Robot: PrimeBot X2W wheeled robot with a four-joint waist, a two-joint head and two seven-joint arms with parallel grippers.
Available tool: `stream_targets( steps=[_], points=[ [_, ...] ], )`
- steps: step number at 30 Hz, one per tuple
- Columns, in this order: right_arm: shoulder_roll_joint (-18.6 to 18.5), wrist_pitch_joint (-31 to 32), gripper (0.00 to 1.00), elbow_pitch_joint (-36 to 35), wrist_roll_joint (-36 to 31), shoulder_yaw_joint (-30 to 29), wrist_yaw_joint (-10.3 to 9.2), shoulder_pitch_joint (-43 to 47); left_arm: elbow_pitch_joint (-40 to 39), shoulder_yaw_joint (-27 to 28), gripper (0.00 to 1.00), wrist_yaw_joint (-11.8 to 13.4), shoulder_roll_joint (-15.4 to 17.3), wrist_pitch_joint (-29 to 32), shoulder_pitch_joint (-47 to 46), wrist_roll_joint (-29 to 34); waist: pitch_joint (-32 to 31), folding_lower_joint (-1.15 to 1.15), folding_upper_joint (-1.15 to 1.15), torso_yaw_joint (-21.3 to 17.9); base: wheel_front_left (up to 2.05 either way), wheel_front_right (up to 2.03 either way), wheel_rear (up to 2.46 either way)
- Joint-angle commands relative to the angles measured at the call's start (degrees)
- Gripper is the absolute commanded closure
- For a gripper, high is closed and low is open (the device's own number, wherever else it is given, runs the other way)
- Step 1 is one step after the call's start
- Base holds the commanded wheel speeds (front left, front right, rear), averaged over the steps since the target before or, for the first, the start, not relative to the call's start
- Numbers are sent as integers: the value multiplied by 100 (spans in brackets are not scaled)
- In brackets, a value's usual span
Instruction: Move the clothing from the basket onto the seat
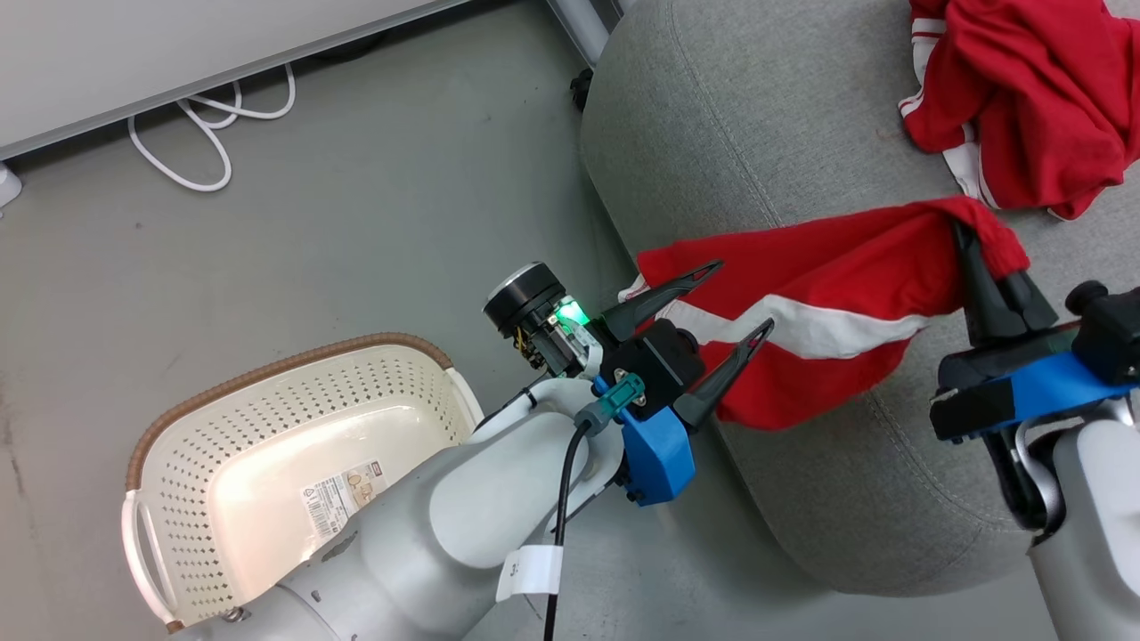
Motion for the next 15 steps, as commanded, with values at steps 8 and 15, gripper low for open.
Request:
stream_targets(
  steps=[8, 15],
  points=[
    [-384, -2, 100, -299, -115, 24, 1, -922, 33, 41, 0, 68, 5, -24, -176, 22, 116, 0, 0, 24, 0, 0, 0],
    [-936, -2, 100, -370, -150, -194, 1, -2190, 41, 44, 0, 109, 62, -25, -343, 124, 455, 0, 0, 23, 0, 0, 0]
  ],
)
